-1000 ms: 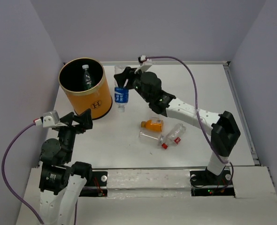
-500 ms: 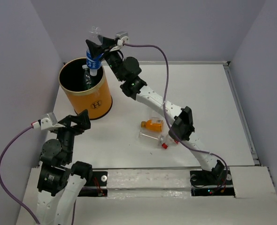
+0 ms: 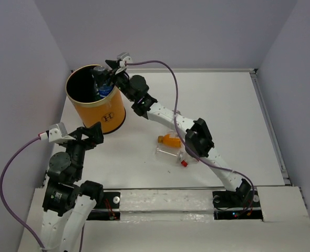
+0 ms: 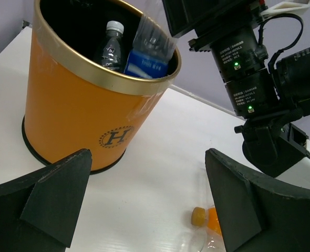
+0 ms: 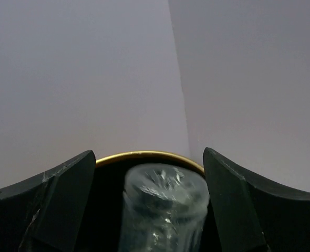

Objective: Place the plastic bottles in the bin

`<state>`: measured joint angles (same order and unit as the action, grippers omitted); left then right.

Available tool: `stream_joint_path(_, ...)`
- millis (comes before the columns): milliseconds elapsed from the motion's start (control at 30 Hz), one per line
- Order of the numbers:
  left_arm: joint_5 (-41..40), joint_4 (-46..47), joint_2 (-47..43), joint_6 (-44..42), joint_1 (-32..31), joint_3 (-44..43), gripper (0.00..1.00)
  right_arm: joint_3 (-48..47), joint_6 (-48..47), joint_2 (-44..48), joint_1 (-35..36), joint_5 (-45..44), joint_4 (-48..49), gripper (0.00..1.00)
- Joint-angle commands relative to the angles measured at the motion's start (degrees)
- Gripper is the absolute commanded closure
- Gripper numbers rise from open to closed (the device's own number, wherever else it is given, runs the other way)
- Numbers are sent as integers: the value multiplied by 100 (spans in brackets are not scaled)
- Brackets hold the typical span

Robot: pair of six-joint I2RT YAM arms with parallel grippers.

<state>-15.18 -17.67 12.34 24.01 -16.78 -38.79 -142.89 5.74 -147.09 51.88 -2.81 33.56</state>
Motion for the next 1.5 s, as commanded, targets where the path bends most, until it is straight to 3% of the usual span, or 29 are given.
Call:
stream_joint_path(0, 733, 483, 260, -247, 113, 37, 1, 498, -169, 1030, 103, -123, 231, 8)
stream_joint_path(100, 1060, 537, 576, -326, 139, 29, 1, 928, -187, 1523, 103, -246, 28, 7)
stream_joint_path(200, 1297, 589, 796, -335, 183, 20, 1, 2592, -65, 2811, 103, -360, 28, 7)
stream_joint_path(233, 1350, 616, 840, -336, 192, 29, 1, 2599, -29, 2817, 103, -483, 45, 7)
stream_joint_path(267, 1455, 659, 866, -301, 192, 46, 1, 3043, 15, 3478, 103, -666, 97, 8)
stream_joint_path(367, 2701, 1290, 1487, -205, 183, 56, 1, 6006, 155, 4954, 103, -2218, 747, 16)
stream_joint_path(467, 3521, 1643, 2203, 139, 70, -50, 1, 7499, 540, 5969, -72, -2917, 486, 16)
stream_joint_path(500, 3478, 1766, 2638, 217, -279, -146, 1, 8400, 1047, 6651, -186, -3023, 293, 16)
stream_joint_path(600, 2663, 2135, 3464, 419, -1272, -531, 1, 9548, 2173, 7943, -695, -2805, -726, 17)
stream_joint_path(633, 2095, 2197, 3982, 446, -1972, -681, 1, 10239, 2299, 8263, -784, -2769, -1041, 17)
stream_joint_path(700, 1260, 2189, 4582, 412, -2495, -1174, 1, 10901, 2553, 9122, -784, -2891, -1786, 14)
stream_joint_path(800, 825, 2145, 5847, 324, -2954, -1866, 1, 11238, 2896, 9820, -837, -3067, -2685, 0)
stream_joint_path(900, 307, 1987, 6999, 88, -3112, -2630, 1, 11572, 3125, 10488, -837, -3269, -3747, 0)
stream_joint_path(1033, 323, 1750, 8177, -211, -3139, -3582, 1, 11819, 3398, 10885, -890, -3402, -4391, 0)
stream_joint_path(1200, -90, 960, 9389, -432, -3139, -4610, 1, 12021, 3653, 10781, -890, -3420, -4604, 0)
stream_joint_path(1467, 41, 695, 10375, -661, -3130, -5183, 1, 12092, 3865, 10183, -995, -3358, -4525, 0)
